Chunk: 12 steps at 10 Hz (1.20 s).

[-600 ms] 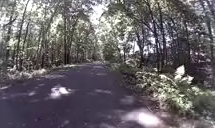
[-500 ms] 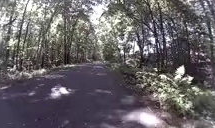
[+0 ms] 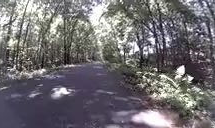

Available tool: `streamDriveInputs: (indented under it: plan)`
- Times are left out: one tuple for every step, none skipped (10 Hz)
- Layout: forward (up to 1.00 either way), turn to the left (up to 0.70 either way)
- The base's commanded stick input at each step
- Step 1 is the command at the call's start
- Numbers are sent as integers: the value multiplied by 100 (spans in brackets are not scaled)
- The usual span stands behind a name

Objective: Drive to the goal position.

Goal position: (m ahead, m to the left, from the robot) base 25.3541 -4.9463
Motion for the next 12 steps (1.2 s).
streamDriveInputs:
  plan:
    - [45,0]
    - [45,0]
    - [45,0]
    - [45,0]
    - [45,0]
    - [45,0]
    - [45,0]
    - [45,0]
    - [44,0]
    - [15,0]
    - [18,0]
    - [20,1]
